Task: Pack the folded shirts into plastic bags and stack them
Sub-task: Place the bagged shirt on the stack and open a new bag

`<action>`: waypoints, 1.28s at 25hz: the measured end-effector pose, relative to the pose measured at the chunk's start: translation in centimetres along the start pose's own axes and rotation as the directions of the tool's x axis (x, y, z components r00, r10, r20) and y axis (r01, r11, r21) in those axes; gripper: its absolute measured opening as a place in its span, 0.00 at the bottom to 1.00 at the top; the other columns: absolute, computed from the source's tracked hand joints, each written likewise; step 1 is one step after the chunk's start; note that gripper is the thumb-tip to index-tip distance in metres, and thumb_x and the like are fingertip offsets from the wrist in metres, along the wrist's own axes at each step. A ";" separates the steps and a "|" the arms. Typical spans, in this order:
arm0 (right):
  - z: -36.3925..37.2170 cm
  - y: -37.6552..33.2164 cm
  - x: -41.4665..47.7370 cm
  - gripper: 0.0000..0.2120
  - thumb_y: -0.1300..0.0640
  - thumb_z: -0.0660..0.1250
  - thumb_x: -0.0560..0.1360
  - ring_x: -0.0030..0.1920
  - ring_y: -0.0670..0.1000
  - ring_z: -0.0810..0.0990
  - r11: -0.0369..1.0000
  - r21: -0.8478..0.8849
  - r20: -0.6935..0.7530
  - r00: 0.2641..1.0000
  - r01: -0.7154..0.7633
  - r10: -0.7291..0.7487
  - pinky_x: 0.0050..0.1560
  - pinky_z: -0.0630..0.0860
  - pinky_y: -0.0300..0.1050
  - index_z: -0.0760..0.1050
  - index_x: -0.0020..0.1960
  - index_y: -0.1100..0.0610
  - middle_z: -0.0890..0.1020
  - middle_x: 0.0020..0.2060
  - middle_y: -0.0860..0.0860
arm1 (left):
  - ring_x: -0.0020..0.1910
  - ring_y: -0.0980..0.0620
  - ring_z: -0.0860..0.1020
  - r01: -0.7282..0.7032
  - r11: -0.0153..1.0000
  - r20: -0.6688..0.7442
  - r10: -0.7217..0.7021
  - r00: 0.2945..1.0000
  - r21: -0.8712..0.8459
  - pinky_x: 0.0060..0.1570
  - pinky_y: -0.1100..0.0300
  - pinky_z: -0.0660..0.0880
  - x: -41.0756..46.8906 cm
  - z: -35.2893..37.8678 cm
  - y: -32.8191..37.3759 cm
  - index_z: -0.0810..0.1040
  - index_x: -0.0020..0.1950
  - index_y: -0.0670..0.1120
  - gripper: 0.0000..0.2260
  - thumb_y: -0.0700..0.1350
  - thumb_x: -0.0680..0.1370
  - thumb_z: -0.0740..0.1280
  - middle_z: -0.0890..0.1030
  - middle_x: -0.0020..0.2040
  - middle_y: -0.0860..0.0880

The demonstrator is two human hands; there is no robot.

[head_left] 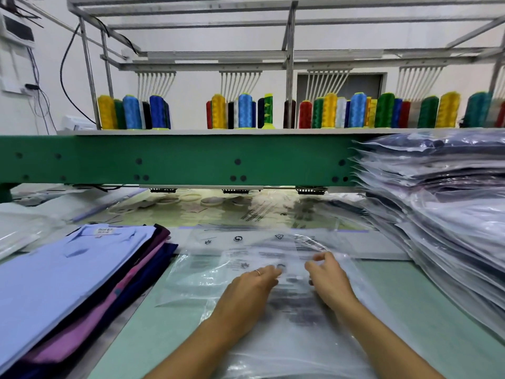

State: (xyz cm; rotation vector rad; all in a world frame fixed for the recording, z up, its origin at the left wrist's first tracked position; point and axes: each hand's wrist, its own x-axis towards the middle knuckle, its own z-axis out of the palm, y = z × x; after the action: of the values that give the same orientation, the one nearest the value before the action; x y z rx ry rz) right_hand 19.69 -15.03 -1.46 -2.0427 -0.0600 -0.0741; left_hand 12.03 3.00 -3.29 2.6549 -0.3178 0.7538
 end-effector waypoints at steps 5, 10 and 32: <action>1.0 -1.2 -1.4 0.16 0.65 0.59 0.75 0.23 0.48 0.69 0.936 0.345 0.094 0.995 -0.070 0.040 0.22 0.62 0.39 0.71 0.56 0.48 0.76 0.30 0.53 | 0.72 0.52 0.71 -0.069 0.998 -0.050 0.069 0.996 0.006 0.69 0.56 0.69 0.4 0.3 0.6 0.71 0.76 0.54 0.18 0.50 0.85 0.61 0.72 0.75 0.53; 2.6 -2.4 -3.1 0.16 0.65 0.58 0.75 0.27 0.49 0.71 0.909 0.405 0.124 0.991 -0.098 0.051 0.24 0.63 0.38 0.70 0.55 0.47 0.79 0.36 0.55 | 0.51 0.49 0.81 -0.180 0.983 -0.158 0.170 0.973 -0.045 0.47 0.51 0.78 0.2 0.1 1.3 0.78 0.59 0.49 0.08 0.48 0.81 0.67 0.84 0.54 0.52; -2.0 0.0 0.7 0.10 0.70 0.60 0.78 0.21 0.46 0.60 0.742 0.656 -0.044 0.975 -0.136 0.218 0.19 0.56 0.35 0.67 0.53 0.57 0.69 0.31 0.53 | 0.44 0.72 0.79 0.278 0.957 -0.178 -0.288 0.941 -0.075 0.35 0.64 0.75 -0.6 -4.0 -6.5 0.67 0.42 0.51 0.14 0.34 0.79 0.65 0.80 0.37 0.57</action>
State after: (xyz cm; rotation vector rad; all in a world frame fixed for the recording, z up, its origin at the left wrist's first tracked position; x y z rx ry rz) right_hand 20.30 -16.80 -0.55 -1.3243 0.1682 -0.0452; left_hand 11.73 10.60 -2.30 2.4840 0.0944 0.8775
